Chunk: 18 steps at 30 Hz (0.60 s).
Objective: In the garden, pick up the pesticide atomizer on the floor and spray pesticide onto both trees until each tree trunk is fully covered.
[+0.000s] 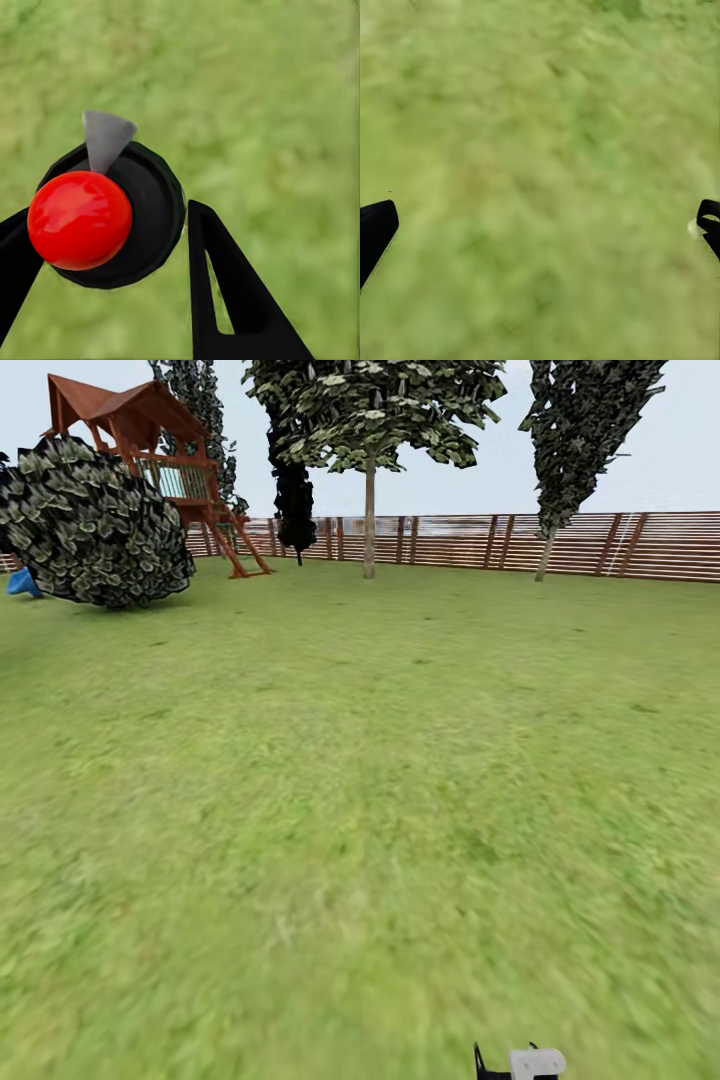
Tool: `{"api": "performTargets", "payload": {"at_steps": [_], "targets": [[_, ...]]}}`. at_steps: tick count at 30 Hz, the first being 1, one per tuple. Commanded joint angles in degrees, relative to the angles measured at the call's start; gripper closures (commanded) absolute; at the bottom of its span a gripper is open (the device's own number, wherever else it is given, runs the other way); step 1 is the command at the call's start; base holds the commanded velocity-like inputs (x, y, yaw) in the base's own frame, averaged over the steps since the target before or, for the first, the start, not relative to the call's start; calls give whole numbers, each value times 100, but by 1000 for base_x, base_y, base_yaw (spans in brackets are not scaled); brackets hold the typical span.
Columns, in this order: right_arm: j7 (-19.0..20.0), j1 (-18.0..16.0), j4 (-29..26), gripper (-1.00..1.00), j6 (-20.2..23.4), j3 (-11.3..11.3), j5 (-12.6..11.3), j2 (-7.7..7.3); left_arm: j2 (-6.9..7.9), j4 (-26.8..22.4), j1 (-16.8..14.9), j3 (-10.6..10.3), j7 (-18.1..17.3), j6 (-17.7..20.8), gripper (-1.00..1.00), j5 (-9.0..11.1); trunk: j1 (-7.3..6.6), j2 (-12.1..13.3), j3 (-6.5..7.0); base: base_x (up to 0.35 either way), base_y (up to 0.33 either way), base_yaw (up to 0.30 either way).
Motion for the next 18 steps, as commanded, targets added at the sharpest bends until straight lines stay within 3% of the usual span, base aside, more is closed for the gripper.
{"api": "performTargets", "payload": {"at_steps": [1, 18], "targets": [[-60, -3, 6, -100, -2, 45, 26, 0, 1, 7, -4, 42, 15, -21, 100, -57, 3, -2, -5, 339, 0, 0], [-60, -3, 4, -100, -2, 45, 26, 0, 1, 7, -4, 42, 14, -22, 100, -57, 3, -2, -5, 339, 0, 0]]}}
